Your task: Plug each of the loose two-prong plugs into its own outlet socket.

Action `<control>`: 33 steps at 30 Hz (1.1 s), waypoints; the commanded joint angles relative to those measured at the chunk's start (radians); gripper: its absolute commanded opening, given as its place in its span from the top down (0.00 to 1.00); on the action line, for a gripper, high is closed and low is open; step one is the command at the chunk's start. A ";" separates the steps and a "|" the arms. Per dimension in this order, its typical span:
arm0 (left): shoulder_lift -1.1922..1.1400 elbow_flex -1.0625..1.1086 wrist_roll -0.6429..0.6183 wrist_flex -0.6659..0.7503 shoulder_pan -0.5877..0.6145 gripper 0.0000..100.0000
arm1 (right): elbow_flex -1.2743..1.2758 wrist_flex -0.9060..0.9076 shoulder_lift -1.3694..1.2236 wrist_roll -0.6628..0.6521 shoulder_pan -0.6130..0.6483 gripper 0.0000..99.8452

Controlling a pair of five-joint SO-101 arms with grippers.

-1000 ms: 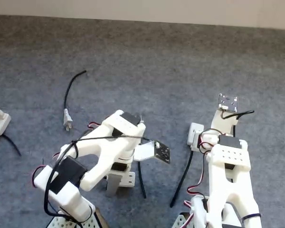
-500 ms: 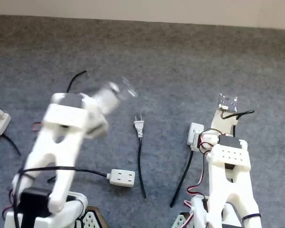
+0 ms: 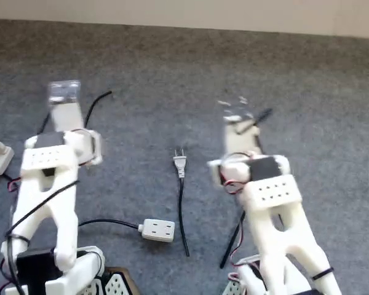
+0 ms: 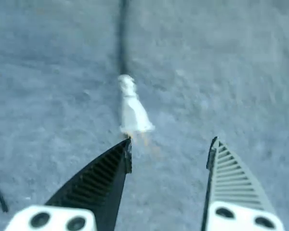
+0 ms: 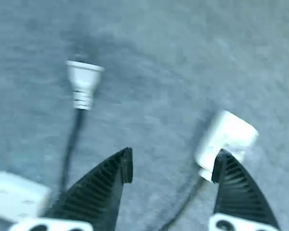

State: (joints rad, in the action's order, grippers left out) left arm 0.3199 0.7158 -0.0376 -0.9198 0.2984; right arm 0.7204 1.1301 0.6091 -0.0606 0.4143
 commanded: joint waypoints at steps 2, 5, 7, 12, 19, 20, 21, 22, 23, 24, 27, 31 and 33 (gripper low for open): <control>0.016 0.056 -0.066 0.092 0.113 0.74 | -0.084 -0.064 0.008 0.061 0.242 0.74; 0.001 0.050 -0.069 0.092 0.148 0.74 | -0.039 -0.160 -0.031 0.061 0.289 0.74; -0.001 0.048 -0.069 0.097 0.157 0.74 | -0.018 -0.228 -0.104 0.061 0.291 0.74; -0.005 0.071 -0.069 0.137 0.154 0.74 | -0.012 -0.401 -0.331 0.077 0.274 0.74; -0.007 0.097 -0.069 0.235 0.159 0.74 | -0.018 -0.510 -0.473 0.166 0.275 0.74; -0.007 0.104 -0.069 0.249 0.159 0.74 | -0.016 -0.513 -0.475 0.166 0.275 0.74; -0.007 0.104 -0.069 0.253 0.159 0.74 | -0.013 -0.518 -0.476 0.166 0.272 0.74; -0.007 0.104 -0.069 0.255 0.159 0.74 | -0.013 -0.524 -0.476 0.166 0.269 0.74; -0.007 0.104 -0.069 0.255 0.159 0.74 | -0.012 -0.532 -0.476 0.166 0.268 0.74; -0.007 0.105 -0.069 0.255 0.159 0.74 | -0.012 -0.538 -0.478 0.166 0.268 0.74; -0.007 0.110 -0.069 0.252 0.160 0.74 | -0.008 -0.541 -0.479 0.164 0.269 0.74; -0.007 0.119 -0.069 0.253 0.160 0.74 | -0.008 -0.541 -0.479 0.161 0.260 0.74; -0.007 0.119 -0.069 0.253 0.160 0.74 | -0.002 -0.541 -0.481 0.161 0.254 0.74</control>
State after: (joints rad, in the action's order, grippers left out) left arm 0.3092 0.8401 -0.0959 -0.6774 0.4488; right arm 0.7158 0.6053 0.1227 0.0974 0.6920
